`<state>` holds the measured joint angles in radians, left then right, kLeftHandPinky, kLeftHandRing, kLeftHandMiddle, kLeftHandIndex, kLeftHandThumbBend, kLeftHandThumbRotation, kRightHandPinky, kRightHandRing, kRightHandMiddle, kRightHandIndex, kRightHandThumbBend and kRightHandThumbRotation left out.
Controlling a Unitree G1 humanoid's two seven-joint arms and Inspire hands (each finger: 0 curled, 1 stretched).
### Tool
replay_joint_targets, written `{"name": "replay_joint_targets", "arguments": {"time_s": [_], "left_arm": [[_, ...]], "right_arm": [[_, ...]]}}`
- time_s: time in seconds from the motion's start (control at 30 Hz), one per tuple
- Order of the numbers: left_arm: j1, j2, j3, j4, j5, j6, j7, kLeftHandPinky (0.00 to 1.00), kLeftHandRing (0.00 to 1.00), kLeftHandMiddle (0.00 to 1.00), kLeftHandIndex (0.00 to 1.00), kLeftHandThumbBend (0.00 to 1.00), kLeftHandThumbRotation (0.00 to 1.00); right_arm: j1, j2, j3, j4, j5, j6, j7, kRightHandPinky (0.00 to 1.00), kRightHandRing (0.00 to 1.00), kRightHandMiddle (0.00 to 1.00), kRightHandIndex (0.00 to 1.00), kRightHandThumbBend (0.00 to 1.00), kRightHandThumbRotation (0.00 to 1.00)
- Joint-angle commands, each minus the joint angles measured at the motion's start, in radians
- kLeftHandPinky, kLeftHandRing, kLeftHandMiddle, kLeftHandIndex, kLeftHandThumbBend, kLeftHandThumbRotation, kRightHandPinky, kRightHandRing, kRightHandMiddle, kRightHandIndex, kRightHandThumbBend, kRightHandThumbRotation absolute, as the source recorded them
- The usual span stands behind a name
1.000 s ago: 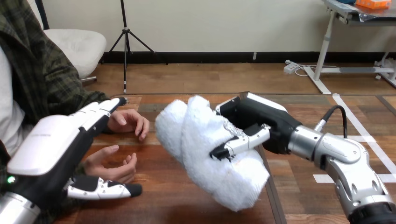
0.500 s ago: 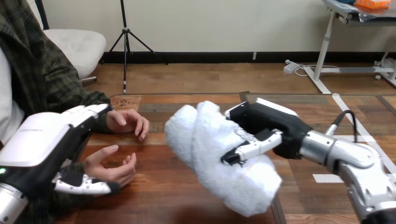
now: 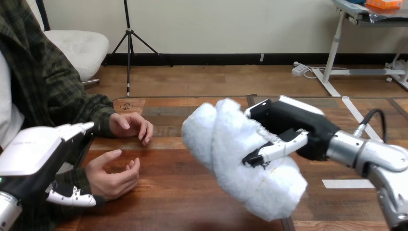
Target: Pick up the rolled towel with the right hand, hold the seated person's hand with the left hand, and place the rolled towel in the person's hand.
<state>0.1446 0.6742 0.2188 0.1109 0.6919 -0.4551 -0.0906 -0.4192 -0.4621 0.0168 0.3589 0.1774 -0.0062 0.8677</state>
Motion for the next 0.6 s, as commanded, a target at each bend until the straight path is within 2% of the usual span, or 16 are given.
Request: {"name": "replay_joint_targets", "arguments": {"time_s": [0.0,0.23,0.33,0.43,0.57], "left_arm": [[-0.088,0.043,-0.046,0.095,0.014,-0.014,0.055,0.81,0.87,0.87,0.86,1.00,0.31],[-0.128,0.068,-0.096,0.208,0.033,-0.034,0.115,0.80,0.86,0.85,0.84,1.00,0.31],[-0.148,0.082,-0.122,0.266,0.053,-0.046,0.150,0.80,0.85,0.84,0.84,1.00,0.32],[-0.158,0.091,-0.141,0.283,0.057,-0.020,0.134,0.80,0.85,0.85,0.84,1.00,0.33],[-0.174,0.102,-0.164,0.328,0.060,-0.022,0.149,0.79,0.85,0.84,0.84,1.00,0.33]], "right_arm": [[-0.029,-0.026,-0.053,-0.123,0.056,0.046,-0.009,0.07,0.12,0.19,0.25,0.76,0.00],[-0.020,-0.042,-0.071,-0.178,0.089,0.084,0.000,0.07,0.13,0.19,0.26,0.76,0.00],[-0.026,-0.041,-0.077,-0.180,0.102,0.074,0.012,0.08,0.13,0.19,0.26,0.76,0.00],[-0.033,-0.042,-0.077,-0.185,0.110,0.079,0.010,0.08,0.13,0.19,0.25,0.76,0.00],[-0.046,-0.039,-0.075,-0.184,0.120,0.089,0.006,0.08,0.13,0.20,0.26,0.77,0.00]]}}
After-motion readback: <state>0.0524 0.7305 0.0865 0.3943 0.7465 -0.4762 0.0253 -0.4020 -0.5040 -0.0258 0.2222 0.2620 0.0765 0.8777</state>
